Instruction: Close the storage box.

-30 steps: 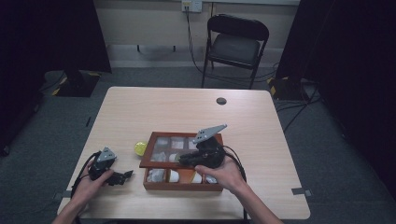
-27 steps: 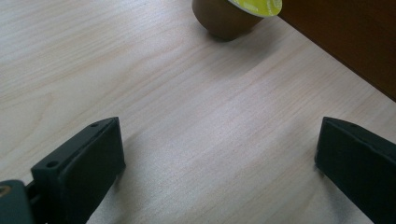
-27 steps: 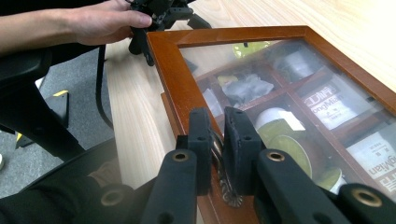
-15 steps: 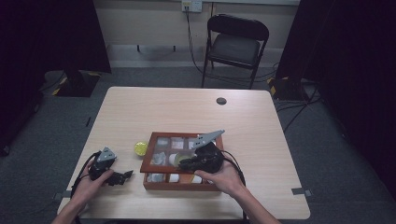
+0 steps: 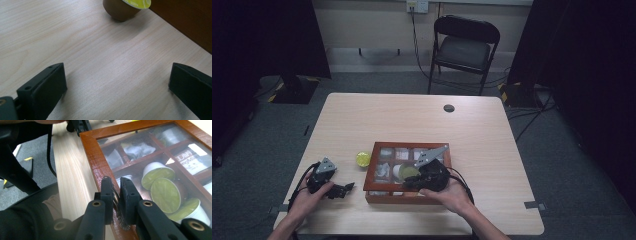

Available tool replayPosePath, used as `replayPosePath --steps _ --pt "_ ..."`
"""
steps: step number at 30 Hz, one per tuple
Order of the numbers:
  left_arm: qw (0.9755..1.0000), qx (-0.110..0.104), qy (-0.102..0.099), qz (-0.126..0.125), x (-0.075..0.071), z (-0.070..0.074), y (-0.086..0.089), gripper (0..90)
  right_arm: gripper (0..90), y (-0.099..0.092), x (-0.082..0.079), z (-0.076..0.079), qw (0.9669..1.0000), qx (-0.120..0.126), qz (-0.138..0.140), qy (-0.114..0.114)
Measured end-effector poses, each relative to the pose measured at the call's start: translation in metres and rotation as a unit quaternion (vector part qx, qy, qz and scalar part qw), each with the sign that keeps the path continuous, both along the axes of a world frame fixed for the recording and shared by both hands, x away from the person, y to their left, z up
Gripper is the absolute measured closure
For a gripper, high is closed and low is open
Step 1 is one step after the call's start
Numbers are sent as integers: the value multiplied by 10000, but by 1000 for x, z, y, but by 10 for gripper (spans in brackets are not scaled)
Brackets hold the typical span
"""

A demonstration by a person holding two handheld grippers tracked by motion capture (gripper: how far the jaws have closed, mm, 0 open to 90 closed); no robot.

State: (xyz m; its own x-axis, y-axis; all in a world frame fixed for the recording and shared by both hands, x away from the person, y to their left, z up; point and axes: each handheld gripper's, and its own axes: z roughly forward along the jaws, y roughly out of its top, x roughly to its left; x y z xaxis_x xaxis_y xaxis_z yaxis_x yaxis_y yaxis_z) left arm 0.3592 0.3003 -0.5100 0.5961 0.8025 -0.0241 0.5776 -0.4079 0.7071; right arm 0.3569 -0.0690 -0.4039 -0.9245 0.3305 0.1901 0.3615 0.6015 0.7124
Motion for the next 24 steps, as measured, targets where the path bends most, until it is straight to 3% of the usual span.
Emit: replayPosePath --steps 17,24 --pt "10000 19 -31 -13 0 0 0 6 816 5 -4 -24 9998 -160 32 125" --pt "10000 17 -30 -12 0 0 0 5 813 4 -4 -29 9998 -108 -8 183"
